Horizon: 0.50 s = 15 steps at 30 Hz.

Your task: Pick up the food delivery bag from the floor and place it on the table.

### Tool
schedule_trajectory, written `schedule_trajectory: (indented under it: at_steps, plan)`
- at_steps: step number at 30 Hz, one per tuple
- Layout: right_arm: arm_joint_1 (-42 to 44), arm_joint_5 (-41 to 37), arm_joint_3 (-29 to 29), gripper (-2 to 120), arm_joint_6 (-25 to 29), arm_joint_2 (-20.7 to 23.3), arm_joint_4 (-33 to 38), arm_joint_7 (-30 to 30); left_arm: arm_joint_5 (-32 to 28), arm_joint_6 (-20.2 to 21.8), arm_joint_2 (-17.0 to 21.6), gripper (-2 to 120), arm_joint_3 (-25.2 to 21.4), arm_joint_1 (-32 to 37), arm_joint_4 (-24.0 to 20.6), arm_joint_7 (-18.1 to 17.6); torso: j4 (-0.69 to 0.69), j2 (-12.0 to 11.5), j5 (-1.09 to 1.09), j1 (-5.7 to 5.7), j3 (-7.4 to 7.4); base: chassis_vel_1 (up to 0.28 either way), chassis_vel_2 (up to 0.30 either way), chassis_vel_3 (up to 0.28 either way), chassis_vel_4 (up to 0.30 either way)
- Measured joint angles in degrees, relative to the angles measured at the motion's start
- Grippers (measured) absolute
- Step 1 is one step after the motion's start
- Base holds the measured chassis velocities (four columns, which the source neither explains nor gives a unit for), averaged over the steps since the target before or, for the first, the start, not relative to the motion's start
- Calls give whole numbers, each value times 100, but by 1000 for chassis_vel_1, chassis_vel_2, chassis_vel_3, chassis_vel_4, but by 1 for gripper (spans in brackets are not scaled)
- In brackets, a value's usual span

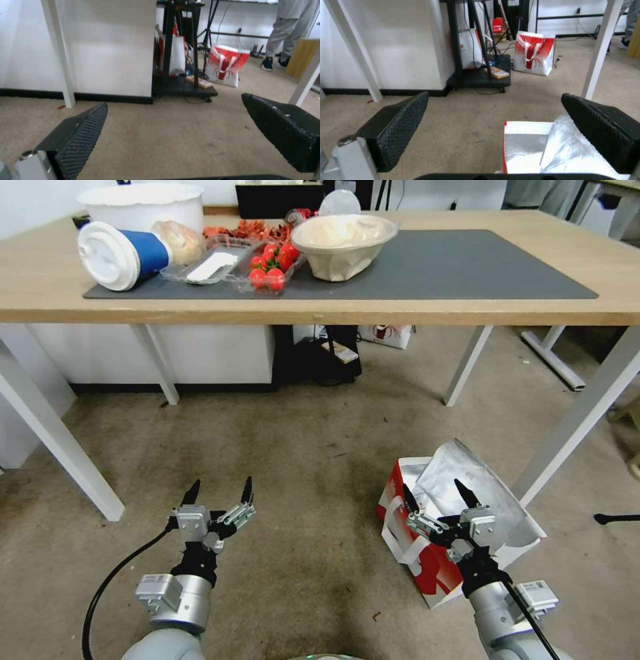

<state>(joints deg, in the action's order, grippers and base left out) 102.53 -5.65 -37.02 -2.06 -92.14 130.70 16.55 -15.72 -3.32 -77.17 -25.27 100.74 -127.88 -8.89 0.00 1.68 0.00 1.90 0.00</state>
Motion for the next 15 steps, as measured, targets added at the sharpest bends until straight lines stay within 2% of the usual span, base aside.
schedule_trajectory:
  at_steps: [5, 12, 15]
  plan:
    - [-21, -19, -23, 100, -18, 0, 12, -6, 8, -183, 1, 100, -25, 0, 70, 141, 0, 6, 0, 1, 0, 0, 0, 0, 0]
    - [-58, -45, -56, 100, -38, 34, 20, -19, 55, -212, 11, 100, -31, 11, 79, 196, 0, 10, 0, 2, 0, 0, 0, 0, 0]
    - [-187, -101, -236, 100, -46, 399, -33, -25, 97, -212, 17, 100, -13, 35, 30, 243, -1, 13, 1, 2, 0, 0, 0, 0, 0]
